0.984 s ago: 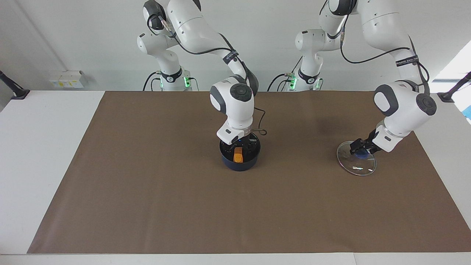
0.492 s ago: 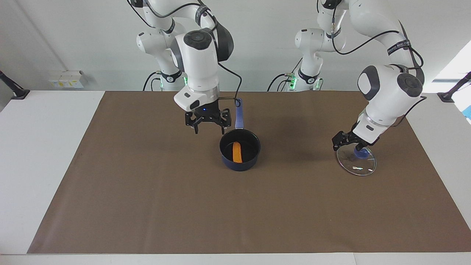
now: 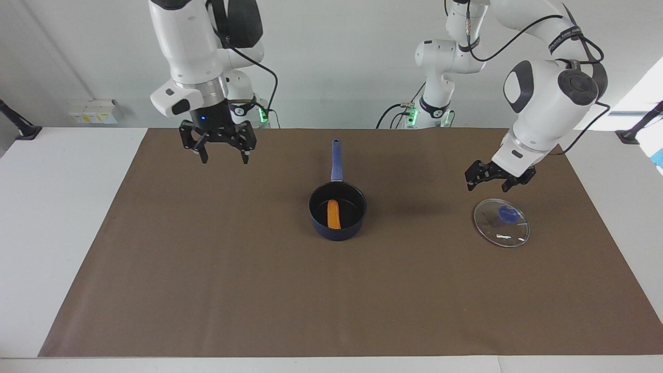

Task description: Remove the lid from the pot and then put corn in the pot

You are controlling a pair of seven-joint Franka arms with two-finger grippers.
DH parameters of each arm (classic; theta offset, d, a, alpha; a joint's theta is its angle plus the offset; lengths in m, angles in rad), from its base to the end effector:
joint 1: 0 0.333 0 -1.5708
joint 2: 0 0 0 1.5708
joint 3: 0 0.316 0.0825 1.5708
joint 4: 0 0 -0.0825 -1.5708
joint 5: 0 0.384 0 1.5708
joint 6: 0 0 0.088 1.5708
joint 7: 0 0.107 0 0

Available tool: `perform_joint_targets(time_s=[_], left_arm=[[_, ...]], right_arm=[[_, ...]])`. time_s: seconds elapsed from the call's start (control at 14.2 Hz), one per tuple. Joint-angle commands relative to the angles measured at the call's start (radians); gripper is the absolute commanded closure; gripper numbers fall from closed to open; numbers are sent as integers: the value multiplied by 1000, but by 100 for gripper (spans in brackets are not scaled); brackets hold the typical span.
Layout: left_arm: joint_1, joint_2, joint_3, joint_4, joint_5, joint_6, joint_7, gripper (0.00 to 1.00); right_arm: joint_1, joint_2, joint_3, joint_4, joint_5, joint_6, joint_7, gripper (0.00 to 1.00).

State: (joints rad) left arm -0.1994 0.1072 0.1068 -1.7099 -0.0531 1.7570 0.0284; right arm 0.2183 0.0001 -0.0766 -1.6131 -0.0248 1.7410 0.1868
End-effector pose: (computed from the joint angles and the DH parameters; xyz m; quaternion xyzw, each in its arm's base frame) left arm 0.5865 -0.0616 0.5131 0.9978 -0.0549 -0.0303 0.0193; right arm 0.5652 0.0784 0.6203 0.9977 -0.0212 0.0650 0.0017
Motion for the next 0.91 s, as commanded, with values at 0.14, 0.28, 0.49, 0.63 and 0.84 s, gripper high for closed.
perform_joint_targets(time_s=[0.14, 0.28, 0.49, 0.63, 0.84], left_arm=[[23, -15, 8, 104, 52, -183, 47, 0], [31, -24, 10, 131, 52, -229, 45, 0], [50, -84, 10, 93, 52, -269, 41, 0], [52, -99, 10, 69, 50, -274, 34, 0], [46, -90, 8, 91, 52, -265, 42, 0]], right_arm=[[-121, -40, 11, 83, 13, -174, -130, 0], [-154, -60, 9, 111, 37, -256, -159, 0], [-162, -117, 8, 24, 40, -255, -159, 0], [-162, -120, 8, 13, 40, -253, -164, 0], [-151, -118, 9, 16, 42, -242, -165, 0]])
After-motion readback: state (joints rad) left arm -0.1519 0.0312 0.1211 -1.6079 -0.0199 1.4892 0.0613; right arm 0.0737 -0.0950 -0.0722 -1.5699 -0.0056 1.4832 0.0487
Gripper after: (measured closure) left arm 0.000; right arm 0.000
